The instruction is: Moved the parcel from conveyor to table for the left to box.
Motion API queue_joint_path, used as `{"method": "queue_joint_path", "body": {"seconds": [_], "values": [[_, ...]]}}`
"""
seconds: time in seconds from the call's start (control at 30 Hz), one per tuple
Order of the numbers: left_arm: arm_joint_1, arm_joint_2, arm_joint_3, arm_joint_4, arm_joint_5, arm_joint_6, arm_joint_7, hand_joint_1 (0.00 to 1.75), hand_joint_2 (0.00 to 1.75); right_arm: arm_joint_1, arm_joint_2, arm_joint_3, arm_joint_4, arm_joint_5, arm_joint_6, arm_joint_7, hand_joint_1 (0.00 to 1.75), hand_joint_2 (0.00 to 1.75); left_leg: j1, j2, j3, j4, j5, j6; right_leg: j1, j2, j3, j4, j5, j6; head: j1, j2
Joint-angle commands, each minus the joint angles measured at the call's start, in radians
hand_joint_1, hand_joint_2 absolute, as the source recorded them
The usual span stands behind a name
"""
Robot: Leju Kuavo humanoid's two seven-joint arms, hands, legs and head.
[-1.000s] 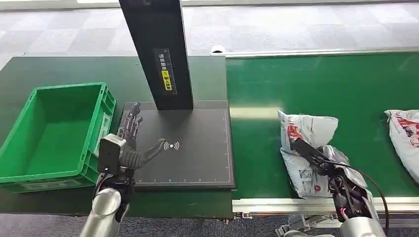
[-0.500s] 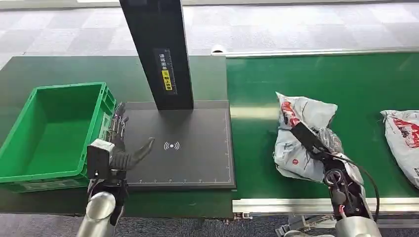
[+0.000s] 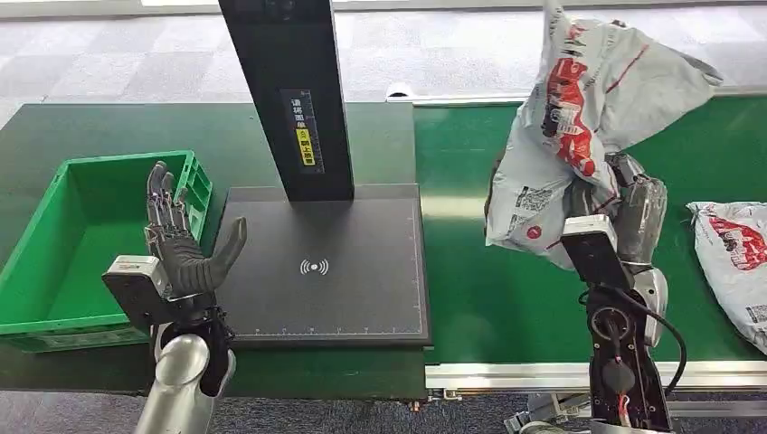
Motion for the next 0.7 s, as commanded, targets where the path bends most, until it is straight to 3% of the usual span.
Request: {"method": "queue_joint_path", "body": {"seconds": [0.03, 0.1, 0.17, 0.23, 0.4, 0.53, 0.7], "values": [[-0.059, 0.022, -0.039, 0.107, 0.039, -0.008, -0.005, 0.00, 1.75, -0.057, -0.010, 0.165, 0.044, 0.031, 0.072, 0.002, 1.75, 1.75, -0.001, 0.001, 0.001, -0.001, 0.000, 0.000, -0.001, -0.001, 0.001, 0.000, 0.000, 0.001, 0.000, 0.000], [-0.062, 0.022, -0.040, 0.112, 0.040, -0.008, -0.005, 0.00, 1.75, -0.062, -0.005, 0.173, 0.056, 0.033, 0.073, 0.005, 1.75, 1.75, -0.001, 0.001, 0.001, -0.001, 0.000, 0.000, -0.001, -0.001, 0.001, 0.000, 0.000, 0.001, 0.000, 0.000], [-0.108, 0.028, -0.082, 0.182, 0.070, -0.016, -0.009, 0.00, 1.75, -0.157, 0.022, 0.372, 0.337, 0.061, 0.243, 0.073, 1.75, 1.75, -0.001, 0.006, 0.004, -0.002, 0.000, 0.001, -0.001, 0.005, 0.003, -0.002, 0.001, 0.001, 0.000, 0.000], [-0.115, 0.028, -0.086, 0.191, 0.076, -0.014, -0.011, 0.00, 1.75, -0.170, 0.035, 0.387, 0.379, 0.059, 0.232, 0.070, 1.75, 1.75, 0.000, 0.009, 0.005, -0.003, 0.000, 0.000, 0.000, 0.006, 0.004, -0.002, 0.002, 0.000, 0.000, 0.000], [-0.150, 0.052, -0.131, 0.230, 0.085, -0.032, -0.002, 0.00, 1.75, -0.302, 0.054, 0.571, 0.668, 0.044, 0.529, 0.126, 1.75, 1.75, 0.000, -0.001, 0.001, -0.001, 0.001, 0.001, 0.000, -0.001, 0.001, 0.000, 0.000, 0.000, -0.001, 0.000], [-0.172, 0.043, -0.144, 0.257, 0.069, 0.006, 0.005, 0.00, 1.75, -0.358, 0.122, 0.677, 0.809, 0.048, 0.603, 0.113, 1.75, 1.75, 0.000, 0.002, 0.003, -0.002, 0.001, 0.001, 0.000, 0.000, 0.003, -0.001, 0.001, 0.001, 0.000, 0.000], [-0.170, 0.042, -0.139, 0.244, 0.068, 0.020, 0.012, 0.00, 1.75, -0.369, 0.136, 0.695, 0.813, 0.036, 0.620, 0.106, 1.75, 1.75, 0.000, -0.002, 0.001, -0.001, 0.001, 0.001, 0.000, -0.003, 0.002, 0.000, 0.000, 0.001, 0.000, 0.000]]}}
